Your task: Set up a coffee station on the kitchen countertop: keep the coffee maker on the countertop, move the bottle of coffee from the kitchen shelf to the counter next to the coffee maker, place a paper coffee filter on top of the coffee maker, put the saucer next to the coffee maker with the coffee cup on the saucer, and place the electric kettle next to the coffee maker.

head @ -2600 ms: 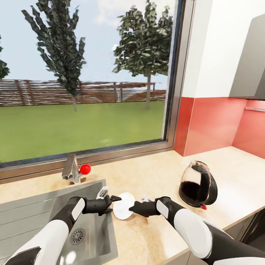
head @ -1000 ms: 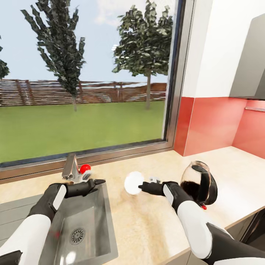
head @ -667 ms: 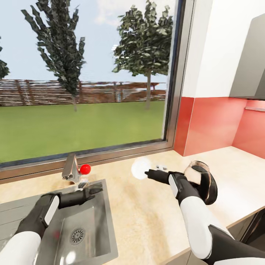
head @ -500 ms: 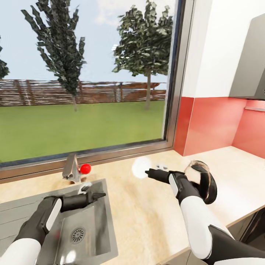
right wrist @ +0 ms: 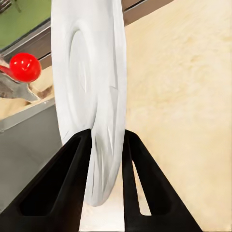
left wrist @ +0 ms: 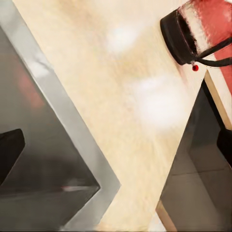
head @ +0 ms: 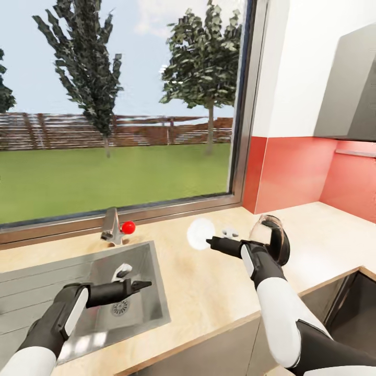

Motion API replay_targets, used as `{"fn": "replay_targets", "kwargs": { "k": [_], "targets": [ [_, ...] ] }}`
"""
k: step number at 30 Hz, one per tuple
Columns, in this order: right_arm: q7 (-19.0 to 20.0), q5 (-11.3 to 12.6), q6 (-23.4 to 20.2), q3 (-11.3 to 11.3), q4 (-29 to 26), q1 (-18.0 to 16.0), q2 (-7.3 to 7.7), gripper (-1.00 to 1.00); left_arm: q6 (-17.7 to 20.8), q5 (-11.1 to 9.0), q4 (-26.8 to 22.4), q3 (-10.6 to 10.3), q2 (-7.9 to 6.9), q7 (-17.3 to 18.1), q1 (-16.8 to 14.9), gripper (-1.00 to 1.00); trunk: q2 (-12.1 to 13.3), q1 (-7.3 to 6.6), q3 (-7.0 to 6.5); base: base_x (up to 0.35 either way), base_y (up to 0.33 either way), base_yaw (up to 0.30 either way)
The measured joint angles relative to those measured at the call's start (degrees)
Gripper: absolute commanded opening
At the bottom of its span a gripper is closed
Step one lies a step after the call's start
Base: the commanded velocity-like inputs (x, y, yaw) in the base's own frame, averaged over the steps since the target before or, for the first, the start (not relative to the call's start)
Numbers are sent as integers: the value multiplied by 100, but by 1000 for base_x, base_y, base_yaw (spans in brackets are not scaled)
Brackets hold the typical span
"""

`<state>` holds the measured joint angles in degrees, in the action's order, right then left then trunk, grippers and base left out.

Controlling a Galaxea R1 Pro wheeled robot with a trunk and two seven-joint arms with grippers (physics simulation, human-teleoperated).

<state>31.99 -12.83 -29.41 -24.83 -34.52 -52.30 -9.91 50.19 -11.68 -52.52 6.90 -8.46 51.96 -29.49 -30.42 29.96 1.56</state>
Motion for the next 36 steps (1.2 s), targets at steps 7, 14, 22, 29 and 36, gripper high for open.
{"fn": "replay_targets", "kwargs": {
  "k": [7,14,22,29,36],
  "targets": [
    [31,-2,1,8,-4,0,0,-100,0,-6,0,0,-9,8,34,100,0,0,-1,-337,0,28],
    [35,-2,1,9,-25,0,0,-100,0,-6,-15,-8,17,18,71,100,0,0,-21,-338,0,75],
    [36,-2,1,9,-45,0,0,-100,0,-1,-12,-9,18,9,71,100,0,0,-21,-338,0,0],
    [35,-2,3,9,-44,-1,-1,-100,0,-1,-14,-8,11,14,82,100,0,0,-21,-338,0,142],
    [35,-2,3,9,-44,-1,-1,-100,-4,-33,-47,-15,-24,200,334,100,0,0,-21,-338,0,275]
  ]
}}
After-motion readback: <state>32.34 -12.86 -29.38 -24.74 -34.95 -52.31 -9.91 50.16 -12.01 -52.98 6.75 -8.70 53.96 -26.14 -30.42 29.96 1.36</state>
